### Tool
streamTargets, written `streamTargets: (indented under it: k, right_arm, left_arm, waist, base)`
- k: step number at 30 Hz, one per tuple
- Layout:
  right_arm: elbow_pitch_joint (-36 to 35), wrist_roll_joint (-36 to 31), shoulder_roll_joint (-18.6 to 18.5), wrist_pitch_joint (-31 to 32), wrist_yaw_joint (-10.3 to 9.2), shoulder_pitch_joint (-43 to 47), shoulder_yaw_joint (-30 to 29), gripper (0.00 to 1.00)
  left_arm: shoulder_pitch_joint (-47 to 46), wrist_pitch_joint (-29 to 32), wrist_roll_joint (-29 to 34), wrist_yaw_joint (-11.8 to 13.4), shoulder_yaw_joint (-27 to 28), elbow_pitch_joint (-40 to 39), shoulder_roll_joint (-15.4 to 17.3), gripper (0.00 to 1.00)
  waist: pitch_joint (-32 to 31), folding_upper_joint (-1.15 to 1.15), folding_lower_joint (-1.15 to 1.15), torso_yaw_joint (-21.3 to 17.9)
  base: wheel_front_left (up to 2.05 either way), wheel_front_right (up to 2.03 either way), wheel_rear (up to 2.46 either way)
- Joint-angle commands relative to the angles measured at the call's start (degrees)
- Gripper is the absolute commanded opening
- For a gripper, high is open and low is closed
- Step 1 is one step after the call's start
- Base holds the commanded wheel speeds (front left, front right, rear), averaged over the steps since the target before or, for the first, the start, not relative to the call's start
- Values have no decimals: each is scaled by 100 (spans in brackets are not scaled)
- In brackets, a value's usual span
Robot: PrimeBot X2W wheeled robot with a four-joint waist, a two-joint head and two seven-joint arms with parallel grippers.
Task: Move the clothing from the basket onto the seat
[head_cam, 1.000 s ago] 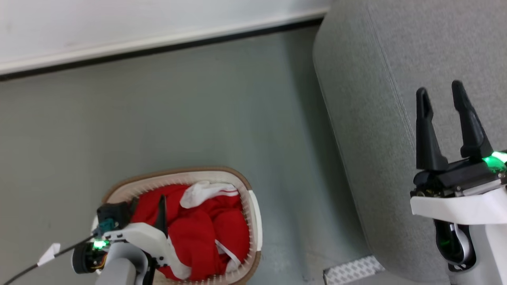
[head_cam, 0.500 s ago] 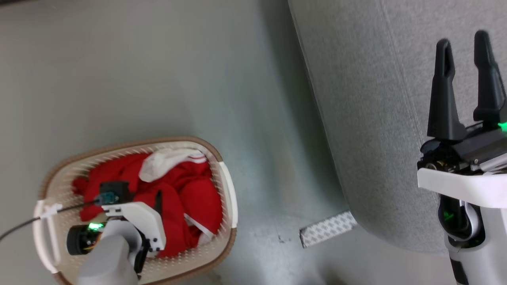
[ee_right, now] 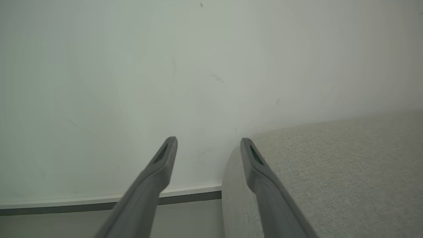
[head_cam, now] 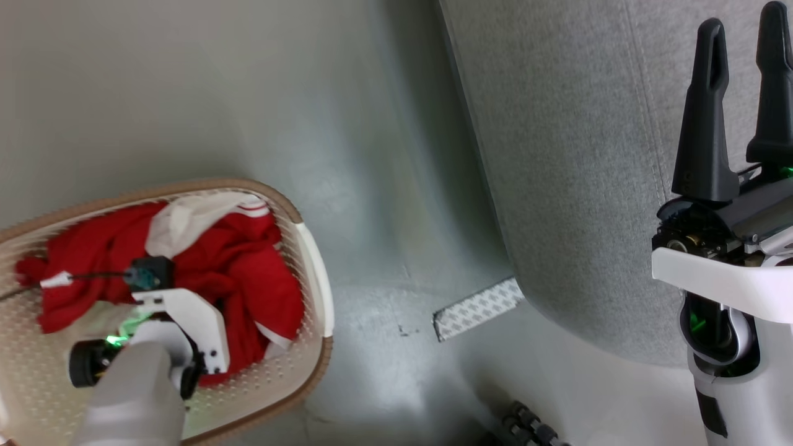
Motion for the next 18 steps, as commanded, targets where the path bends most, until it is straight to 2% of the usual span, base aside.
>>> streamTargets:
  k: [1,10,11,12,13,14,18]
  right_arm:
    - [-36,51,43,-1,-12,-106,32,100]
    - [-34,124,84,-1,-12,-100,42,100]
    - [-33,157,85,-1,-12,-91,46,100]
    - [-26,171,83,-1,-12,-85,52,100]
    - [-26,171,83,-1,-12,-85,52,100]
    - [-17,185,83,-1,-12,-83,56,100]
    - [7,187,80,-1,-12,-116,39,100]
  left_arm:
    - [-106,213,12,34,-53,23,130,100]
    - [-270,923,179,191,-294,74,289,100]
    - [-291,938,173,193,-302,75,299,82]
    - [-303,916,161,189,-308,74,299,6]
    - [-303,916,161,189,-308,74,299,6]
    - [-306,875,145,176,-318,69,281,0]
    - [-268,709,45,185,-289,53,270,0]
  waist:
    - [269,0,-1,-186]
    - [483,0,-1,-321]
    - [480,0,-1,-323]
    - [473,0,-1,-327]
    - [473,0,-1,-327]
    - [462,0,-1,-332]
    - [381,0,-1,-339]
  base:
    - [0,0,0]
    - [0,0,0]
    - [0,0,0]
    - [0,0,0]
    - [0,0,0]
    - [0,0,0]
    - [0,0,0]
